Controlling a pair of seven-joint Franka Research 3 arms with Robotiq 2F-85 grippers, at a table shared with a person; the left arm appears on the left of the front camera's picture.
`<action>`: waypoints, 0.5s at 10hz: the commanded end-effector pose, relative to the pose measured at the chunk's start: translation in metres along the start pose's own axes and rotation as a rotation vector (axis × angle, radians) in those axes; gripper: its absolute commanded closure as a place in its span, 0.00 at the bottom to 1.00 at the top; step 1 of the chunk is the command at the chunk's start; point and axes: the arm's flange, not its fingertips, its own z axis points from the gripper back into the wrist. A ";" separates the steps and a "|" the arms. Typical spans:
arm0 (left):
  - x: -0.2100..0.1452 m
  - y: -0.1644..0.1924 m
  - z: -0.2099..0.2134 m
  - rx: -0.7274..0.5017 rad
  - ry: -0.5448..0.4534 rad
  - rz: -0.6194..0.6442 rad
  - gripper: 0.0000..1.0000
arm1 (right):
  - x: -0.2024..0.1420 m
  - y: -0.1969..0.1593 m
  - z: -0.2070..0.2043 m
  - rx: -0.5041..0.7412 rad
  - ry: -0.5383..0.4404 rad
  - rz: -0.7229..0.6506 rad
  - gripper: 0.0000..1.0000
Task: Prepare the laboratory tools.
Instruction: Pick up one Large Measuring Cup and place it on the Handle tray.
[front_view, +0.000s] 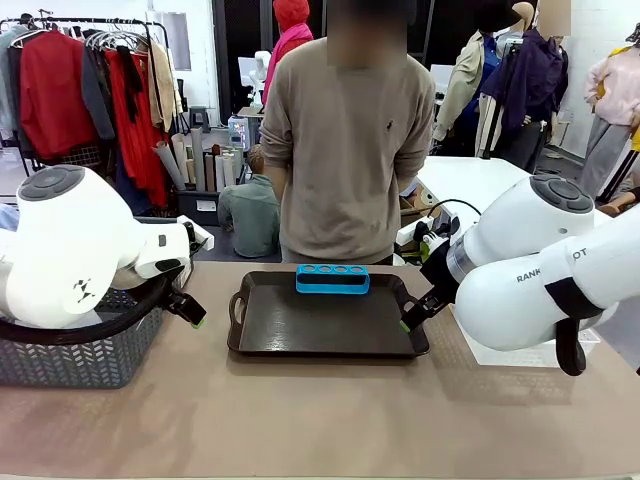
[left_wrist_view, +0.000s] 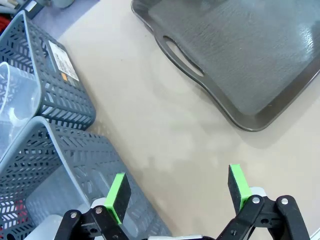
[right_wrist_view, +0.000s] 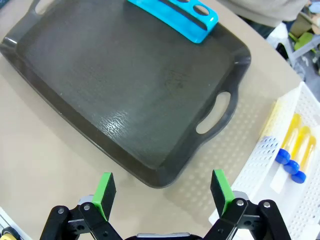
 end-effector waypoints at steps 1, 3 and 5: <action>0.000 0.000 0.000 0.000 0.000 0.000 0.00 | 0.000 0.000 0.001 0.000 -0.002 0.000 0.00; 0.000 0.000 0.000 0.000 0.000 0.000 0.00 | 0.000 0.000 0.001 0.000 -0.002 0.000 0.00; 0.000 0.000 0.000 0.000 0.000 0.000 0.00 | 0.000 0.000 0.001 0.000 -0.002 0.000 0.00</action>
